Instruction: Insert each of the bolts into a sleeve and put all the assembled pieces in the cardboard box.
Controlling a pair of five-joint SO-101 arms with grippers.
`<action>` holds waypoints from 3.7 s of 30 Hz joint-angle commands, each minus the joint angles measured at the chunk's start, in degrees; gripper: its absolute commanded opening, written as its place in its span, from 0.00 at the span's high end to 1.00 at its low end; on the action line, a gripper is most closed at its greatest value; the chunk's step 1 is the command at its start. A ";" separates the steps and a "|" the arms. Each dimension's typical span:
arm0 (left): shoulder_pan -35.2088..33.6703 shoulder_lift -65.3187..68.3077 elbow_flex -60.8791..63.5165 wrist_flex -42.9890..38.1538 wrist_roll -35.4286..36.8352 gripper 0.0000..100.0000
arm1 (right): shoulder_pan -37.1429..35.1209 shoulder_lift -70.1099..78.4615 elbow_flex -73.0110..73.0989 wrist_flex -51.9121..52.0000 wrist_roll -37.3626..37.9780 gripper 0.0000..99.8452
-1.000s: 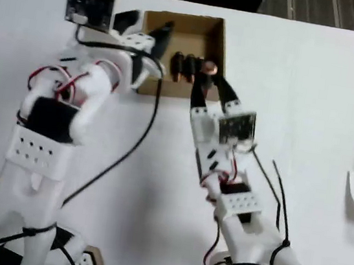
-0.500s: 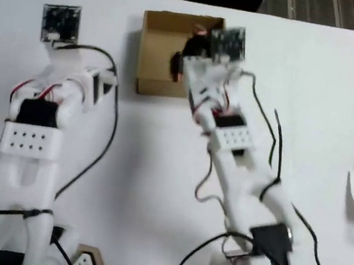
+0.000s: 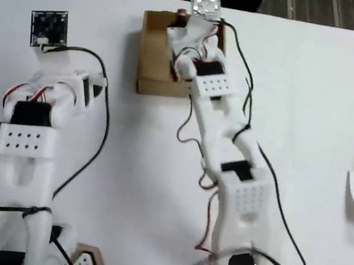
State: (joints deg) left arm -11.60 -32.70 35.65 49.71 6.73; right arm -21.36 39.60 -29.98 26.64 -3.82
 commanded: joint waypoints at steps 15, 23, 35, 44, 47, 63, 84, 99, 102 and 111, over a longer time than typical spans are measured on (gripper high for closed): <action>-0.79 -1.67 -0.31 0.26 0.53 0.78 | -1.36 26.68 -46.59 23.34 -5.01 0.98; -0.79 -1.67 -0.31 0.26 0.53 0.78 | -1.89 27.74 -46.86 24.31 -4.84 0.98; -0.79 -1.67 -0.31 0.26 0.44 0.78 | -3.21 27.82 -46.68 25.80 -4.84 0.98; -0.79 -1.67 -0.31 0.26 0.44 0.78 | -3.30 30.64 -47.38 28.70 -4.84 0.98; -0.79 -1.67 -0.31 0.26 0.44 0.78 | -3.30 30.73 -47.38 28.53 -4.84 0.98; -0.79 -1.67 -0.31 0.26 0.44 0.78 | -3.38 30.90 -47.12 28.26 -4.75 0.87; -0.62 -1.76 -0.92 0.26 0.26 0.78 | -3.65 26.59 -56.00 29.67 -5.19 0.98; 4.22 -42.02 16.22 8.35 -10.46 0.89 | -2.51 5.49 -65.85 65.45 -4.92 0.98; 4.22 -48.00 22.64 9.49 -10.46 0.86 | 0.04 -0.66 -65.85 68.44 -4.92 0.98; 4.48 -55.74 34.33 10.46 -5.89 0.85 | 6.64 -15.25 -65.85 74.51 -0.26 0.98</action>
State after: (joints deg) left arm -7.65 -87.03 68.35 59.91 -2.33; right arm -15.56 30.46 -94.15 99.87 -6.90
